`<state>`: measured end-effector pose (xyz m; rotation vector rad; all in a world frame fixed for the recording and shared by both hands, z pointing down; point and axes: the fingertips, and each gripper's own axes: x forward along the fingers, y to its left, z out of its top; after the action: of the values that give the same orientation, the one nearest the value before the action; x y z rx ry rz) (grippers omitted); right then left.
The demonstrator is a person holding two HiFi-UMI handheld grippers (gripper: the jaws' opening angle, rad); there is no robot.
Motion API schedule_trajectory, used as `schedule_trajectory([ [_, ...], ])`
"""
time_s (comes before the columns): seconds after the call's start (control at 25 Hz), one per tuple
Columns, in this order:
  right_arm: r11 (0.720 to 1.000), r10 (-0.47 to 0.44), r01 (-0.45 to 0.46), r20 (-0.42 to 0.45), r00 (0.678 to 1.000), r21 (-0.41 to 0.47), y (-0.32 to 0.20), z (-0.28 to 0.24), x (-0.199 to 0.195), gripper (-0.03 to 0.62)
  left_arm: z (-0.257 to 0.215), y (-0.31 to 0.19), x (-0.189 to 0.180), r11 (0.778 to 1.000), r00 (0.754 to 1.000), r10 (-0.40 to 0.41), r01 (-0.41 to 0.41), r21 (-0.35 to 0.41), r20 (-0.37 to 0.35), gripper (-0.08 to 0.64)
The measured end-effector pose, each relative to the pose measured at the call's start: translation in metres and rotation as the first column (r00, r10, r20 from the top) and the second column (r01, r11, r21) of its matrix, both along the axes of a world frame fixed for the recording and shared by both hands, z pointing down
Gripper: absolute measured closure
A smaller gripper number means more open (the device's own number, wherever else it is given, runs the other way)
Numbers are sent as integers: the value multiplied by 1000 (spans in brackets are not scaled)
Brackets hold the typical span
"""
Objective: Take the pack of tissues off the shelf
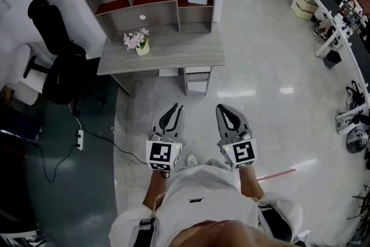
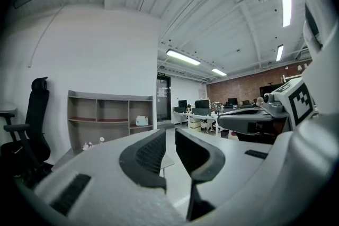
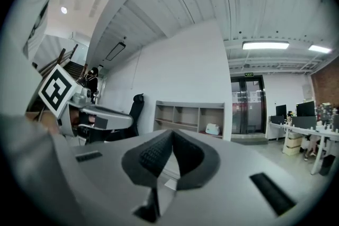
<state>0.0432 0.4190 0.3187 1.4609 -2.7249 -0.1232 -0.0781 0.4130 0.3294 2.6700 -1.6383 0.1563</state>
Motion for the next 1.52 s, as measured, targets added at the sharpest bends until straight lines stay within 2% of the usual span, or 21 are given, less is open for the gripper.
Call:
schedule_trajectory([
  [0.24, 998, 37, -40, -43, 998, -55, -8, 8, -6, 566, 5, -16, -2, 999, 999, 42, -42, -8, -3, 486],
  [0.4, 998, 36, -39, -45, 998, -51, -22, 10, -9, 566, 7, -34, -3, 998, 998, 59, -59, -17, 4, 486],
  [0.52, 999, 30, -30, -21, 999, -12, -37, 2, -10, 566, 5, -48, 0, 998, 998, 64, -64, -9, -3, 486],
  [0.64, 998, 40, -42, -33, 999, -37, -54, 8, -5, 566, 9, -64, 1, 998, 998, 55, -55, -12, -2, 486],
  [1.24, 999, -21, 20, -25, 999, -40, -164, 16, 11, 566, 16, -167, 19, 1000, 1000, 12, -12, -22, 4, 486],
  [1.52, 998, -48, 48, 9, 999, -33, -209, 13, 19, 566, 15, -209, 29, 999, 1000, -14, 14, -33, 15, 488],
])
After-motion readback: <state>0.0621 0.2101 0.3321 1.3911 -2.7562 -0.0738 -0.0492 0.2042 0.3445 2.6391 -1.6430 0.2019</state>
